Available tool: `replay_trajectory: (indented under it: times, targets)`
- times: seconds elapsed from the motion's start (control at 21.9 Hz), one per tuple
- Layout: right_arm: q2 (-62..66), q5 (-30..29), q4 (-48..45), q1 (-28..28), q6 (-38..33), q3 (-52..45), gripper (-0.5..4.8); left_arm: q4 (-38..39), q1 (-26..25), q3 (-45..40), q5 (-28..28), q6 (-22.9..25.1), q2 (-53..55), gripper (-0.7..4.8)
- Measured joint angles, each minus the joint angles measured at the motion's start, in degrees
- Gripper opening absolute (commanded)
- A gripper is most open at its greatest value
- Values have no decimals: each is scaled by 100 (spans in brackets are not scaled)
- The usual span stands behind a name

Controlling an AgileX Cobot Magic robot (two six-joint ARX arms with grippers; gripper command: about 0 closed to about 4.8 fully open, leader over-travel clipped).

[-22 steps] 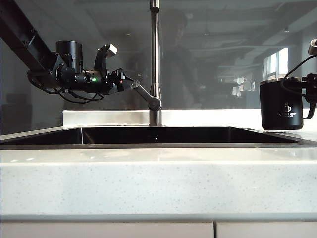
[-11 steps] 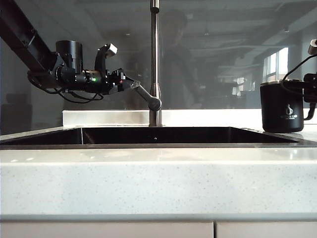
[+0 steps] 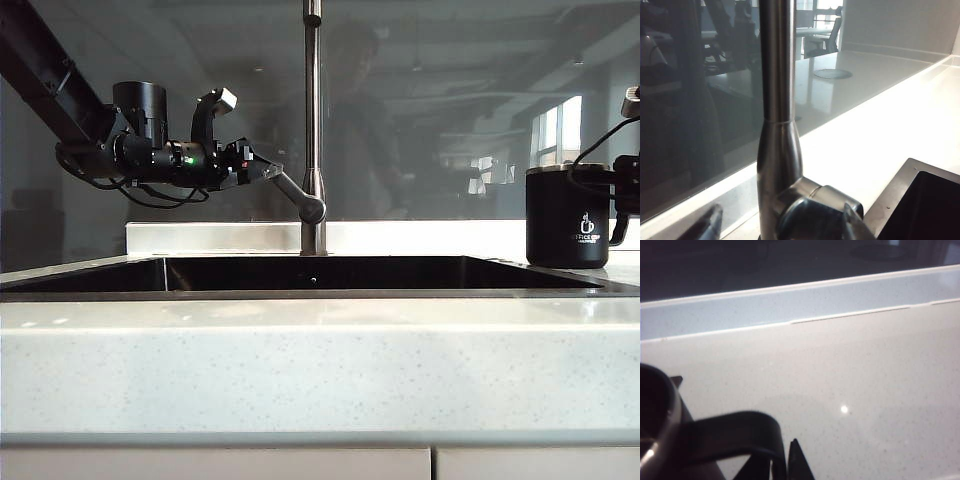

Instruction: Pick up the mug next to the sink, go to the faucet to get some water, pour the water into the sink, and finally put the mug back to its place.

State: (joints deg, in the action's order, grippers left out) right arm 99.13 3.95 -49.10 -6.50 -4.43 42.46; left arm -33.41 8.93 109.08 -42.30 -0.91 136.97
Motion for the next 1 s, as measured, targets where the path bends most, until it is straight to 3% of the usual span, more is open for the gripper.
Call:
replay_trajectory:
  times: [0.41,0.73,0.82,0.87,1.0]
  targets:
    - [-737,0,669,-2,-2,-162,95,2,0,-2,0,-17,0,301]
    - [-1681,-83,1700,13,-2,-514,93,4,4,-4,2,-17,0,301]
    - [-1891,-146,1781,13,-2,-636,51,9,4,-4,0,-17,0,301]
    - [-2052,-210,1891,13,-2,-719,-10,17,7,-4,0,-17,0,301]
    - [-2756,-485,2503,13,-13,-846,-8,28,4,-4,2,-17,0,301]
